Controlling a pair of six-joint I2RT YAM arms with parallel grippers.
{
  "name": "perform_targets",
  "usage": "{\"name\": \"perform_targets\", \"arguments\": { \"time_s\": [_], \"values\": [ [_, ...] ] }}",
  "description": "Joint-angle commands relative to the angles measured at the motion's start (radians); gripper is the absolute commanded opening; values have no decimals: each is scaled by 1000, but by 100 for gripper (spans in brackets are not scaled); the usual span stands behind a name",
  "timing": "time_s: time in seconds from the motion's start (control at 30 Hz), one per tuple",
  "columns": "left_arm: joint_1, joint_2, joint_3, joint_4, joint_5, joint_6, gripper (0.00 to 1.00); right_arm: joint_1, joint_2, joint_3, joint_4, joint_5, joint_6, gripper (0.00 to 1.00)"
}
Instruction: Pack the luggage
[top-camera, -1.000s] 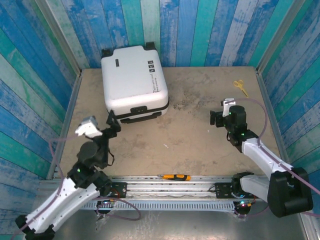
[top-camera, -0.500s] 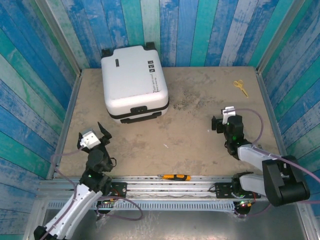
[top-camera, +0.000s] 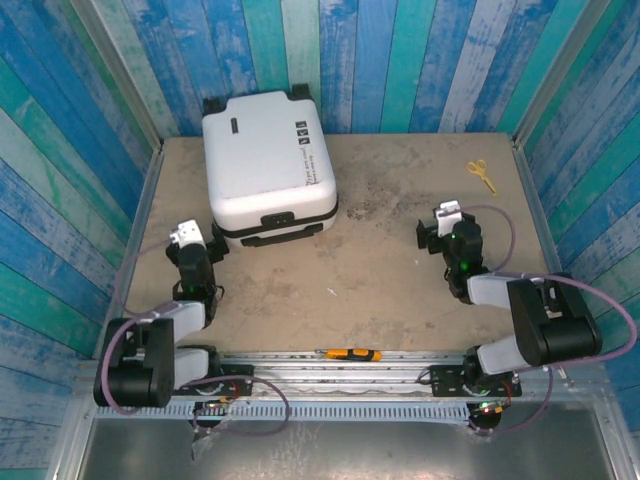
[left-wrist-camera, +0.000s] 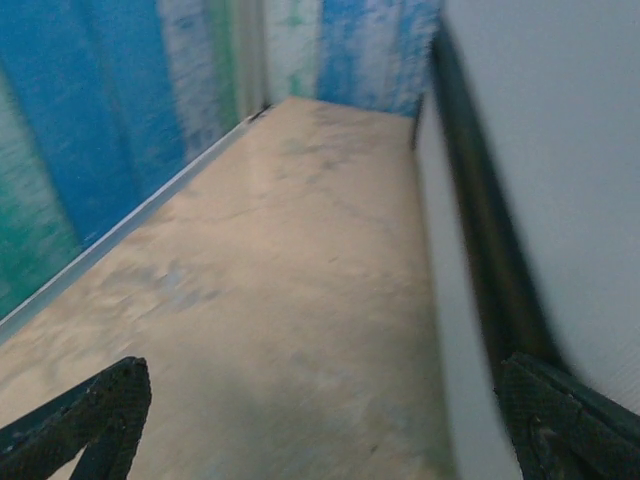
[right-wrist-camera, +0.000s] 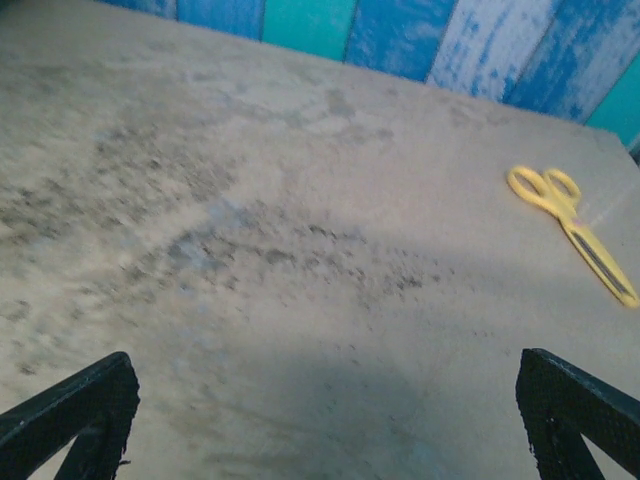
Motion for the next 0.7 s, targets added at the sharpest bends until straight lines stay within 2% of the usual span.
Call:
{"name": "perform_targets", "arguments": {
  "time_s": [0.0,0.07,0.1,0.13,0.17,0.2,0.27,0.33,0.37,0.43,0.67],
  "values": [
    [6,125,8,251,183,58,94,-43,79,-16,188,-26,46,100],
    [6,297,-43,559,210,91,94,-43,38,44,-6,-24,40,100],
    [6,300,-23,536,213,98,94,-43,44,54,-9,-14,45,100],
    [6,246,34,327,239,92,93,-44,62,35,63,-4,52,100],
    [6,249,66,255,253,95,93,-43,55,21,80,-4,49,100],
    [6,274,66,308,256,106,93,-41,35,19,48,-5,44,100],
    [6,252,82,228,246,93,93,-41,47,26,50,2,49,100],
    [6,263,62,295,192,74,93,-53,48,71,-36,-14,57,100],
    [6,244,65,250,155,54,93,-54,43,56,-12,-19,54,100],
    [3,260,51,307,128,52,93,-54,48,65,-29,-25,54,100],
    [-7,262,102,207,213,98,93,-50,44,54,-5,-21,45,100]
  ]
}}
